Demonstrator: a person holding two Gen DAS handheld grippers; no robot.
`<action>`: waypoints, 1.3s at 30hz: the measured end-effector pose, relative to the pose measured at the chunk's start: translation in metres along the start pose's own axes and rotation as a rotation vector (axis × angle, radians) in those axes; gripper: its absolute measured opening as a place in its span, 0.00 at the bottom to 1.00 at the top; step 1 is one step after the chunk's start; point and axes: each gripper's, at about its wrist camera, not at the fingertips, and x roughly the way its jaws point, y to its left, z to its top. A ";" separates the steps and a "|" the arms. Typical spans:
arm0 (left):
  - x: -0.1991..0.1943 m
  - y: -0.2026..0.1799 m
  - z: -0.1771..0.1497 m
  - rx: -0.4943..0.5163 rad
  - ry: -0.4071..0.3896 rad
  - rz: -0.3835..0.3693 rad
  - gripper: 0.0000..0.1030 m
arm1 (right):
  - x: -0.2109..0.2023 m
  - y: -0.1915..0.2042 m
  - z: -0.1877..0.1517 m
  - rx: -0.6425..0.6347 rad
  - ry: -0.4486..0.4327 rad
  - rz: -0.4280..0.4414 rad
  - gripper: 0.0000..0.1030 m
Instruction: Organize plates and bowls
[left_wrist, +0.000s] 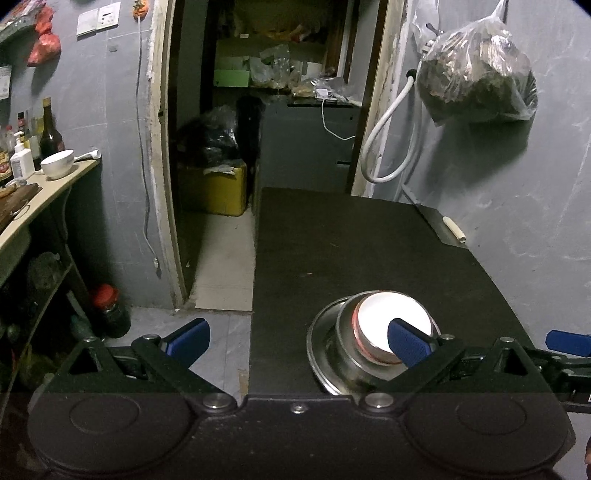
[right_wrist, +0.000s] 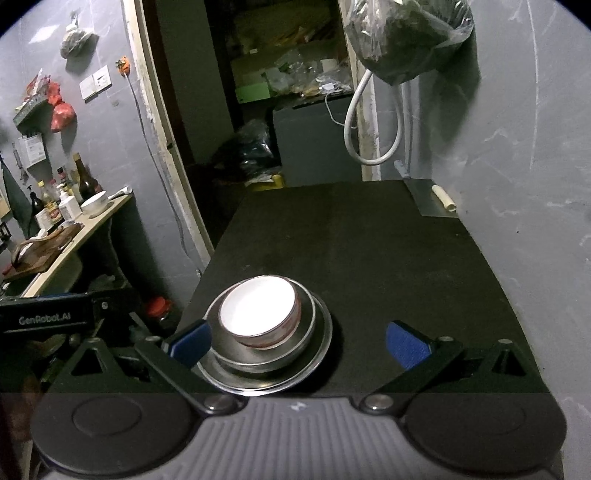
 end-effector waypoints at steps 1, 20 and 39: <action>-0.003 0.002 -0.002 0.003 -0.002 -0.003 0.99 | -0.003 0.004 -0.002 0.001 -0.004 -0.005 1.00; -0.063 0.032 -0.055 0.071 -0.028 -0.110 0.99 | -0.070 0.045 -0.063 0.077 -0.051 -0.118 1.00; -0.085 0.056 -0.097 -0.002 -0.104 -0.149 0.99 | -0.093 0.062 -0.098 -0.026 -0.137 -0.162 1.00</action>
